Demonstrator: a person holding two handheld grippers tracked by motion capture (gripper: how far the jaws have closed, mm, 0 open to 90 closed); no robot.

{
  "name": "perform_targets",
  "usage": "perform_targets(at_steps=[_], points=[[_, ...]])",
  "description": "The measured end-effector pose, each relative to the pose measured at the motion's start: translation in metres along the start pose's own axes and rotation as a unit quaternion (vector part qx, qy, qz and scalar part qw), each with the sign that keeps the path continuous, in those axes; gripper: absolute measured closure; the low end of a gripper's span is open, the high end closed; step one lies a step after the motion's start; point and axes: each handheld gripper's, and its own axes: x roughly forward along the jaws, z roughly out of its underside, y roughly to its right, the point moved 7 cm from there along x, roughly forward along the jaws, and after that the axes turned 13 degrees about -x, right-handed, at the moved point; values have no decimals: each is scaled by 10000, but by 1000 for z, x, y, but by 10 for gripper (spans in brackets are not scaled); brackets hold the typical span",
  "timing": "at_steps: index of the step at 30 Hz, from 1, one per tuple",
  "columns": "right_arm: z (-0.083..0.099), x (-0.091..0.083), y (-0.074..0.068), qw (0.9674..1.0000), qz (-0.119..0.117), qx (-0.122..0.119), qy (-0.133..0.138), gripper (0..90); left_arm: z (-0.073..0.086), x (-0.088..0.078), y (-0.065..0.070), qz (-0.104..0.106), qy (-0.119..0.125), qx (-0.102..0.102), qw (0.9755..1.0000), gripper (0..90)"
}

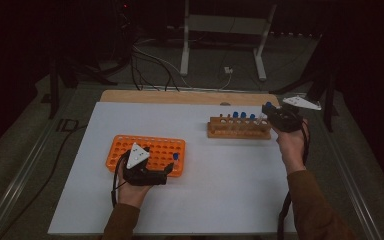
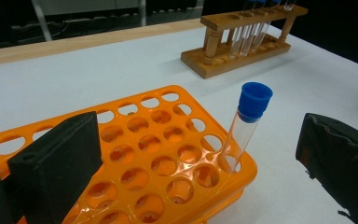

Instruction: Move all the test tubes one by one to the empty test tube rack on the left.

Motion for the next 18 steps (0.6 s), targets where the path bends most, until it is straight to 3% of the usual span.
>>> perform_targets(at_steps=[7, 18], points=[[-1, -7, -16, 9996, -231, -159, 39, 772, 0, 0, 1, 15, -1, 24, 10000, 8], [-1, -16, -57, 9961, -794, -374, 98, 772, 0, 1, 7, 46, 5, 105, 9999, 8]])
